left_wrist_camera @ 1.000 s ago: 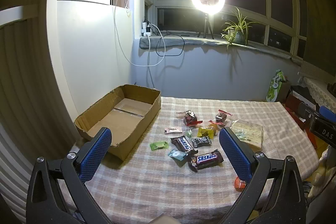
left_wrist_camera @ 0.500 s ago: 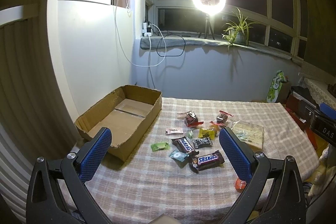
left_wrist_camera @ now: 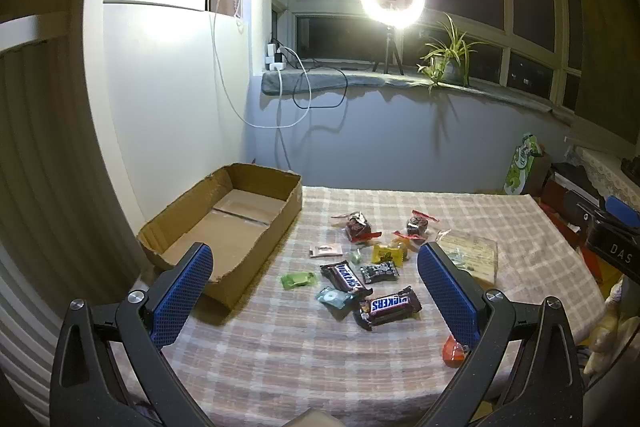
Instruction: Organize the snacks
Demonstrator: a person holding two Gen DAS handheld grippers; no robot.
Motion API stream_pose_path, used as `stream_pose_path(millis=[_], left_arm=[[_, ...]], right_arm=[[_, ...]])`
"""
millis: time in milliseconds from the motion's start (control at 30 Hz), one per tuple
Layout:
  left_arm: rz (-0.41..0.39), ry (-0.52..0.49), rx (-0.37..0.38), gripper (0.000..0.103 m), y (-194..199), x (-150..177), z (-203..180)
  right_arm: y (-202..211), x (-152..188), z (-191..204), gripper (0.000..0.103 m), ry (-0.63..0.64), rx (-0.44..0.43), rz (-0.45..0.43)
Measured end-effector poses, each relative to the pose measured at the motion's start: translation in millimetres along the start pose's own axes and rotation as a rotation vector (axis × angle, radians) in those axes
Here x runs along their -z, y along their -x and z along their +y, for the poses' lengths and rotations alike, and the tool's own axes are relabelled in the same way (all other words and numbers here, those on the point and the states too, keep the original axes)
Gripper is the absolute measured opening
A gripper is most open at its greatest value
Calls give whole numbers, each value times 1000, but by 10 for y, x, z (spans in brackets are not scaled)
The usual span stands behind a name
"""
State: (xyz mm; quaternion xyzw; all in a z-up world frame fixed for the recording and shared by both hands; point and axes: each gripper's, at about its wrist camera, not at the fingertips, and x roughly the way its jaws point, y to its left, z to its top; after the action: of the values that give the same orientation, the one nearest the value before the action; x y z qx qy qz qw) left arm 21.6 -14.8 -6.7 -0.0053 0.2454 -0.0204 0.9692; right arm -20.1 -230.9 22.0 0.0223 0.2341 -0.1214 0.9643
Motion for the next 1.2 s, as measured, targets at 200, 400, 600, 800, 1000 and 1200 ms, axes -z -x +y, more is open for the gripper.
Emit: stream_pose_path(millis=[200, 400, 600, 800, 1000, 1200], left_arm=[[3, -2, 5, 102, -14, 7, -22], [13, -5, 7, 102, -43, -5, -30], [22, -9, 12, 102, -102, -8, -47], [29, -12, 18, 102, -158, -25, -74], [38, -17, 27, 102, -214, -30, -109], [56, -26, 43, 102, -291, -15, -162]], right_arm=[[-9, 10, -5, 103, -2, 0, 1], [-60, 43, -41, 103, -8, -3, 14], [-127, 61, -57, 103, -13, -2, 27], [-190, 72, -72, 103, -16, 0, 36], [-193, 77, -74, 103, -15, -1, 37], [-283, 103, -126, 103, -24, -6, 68]])
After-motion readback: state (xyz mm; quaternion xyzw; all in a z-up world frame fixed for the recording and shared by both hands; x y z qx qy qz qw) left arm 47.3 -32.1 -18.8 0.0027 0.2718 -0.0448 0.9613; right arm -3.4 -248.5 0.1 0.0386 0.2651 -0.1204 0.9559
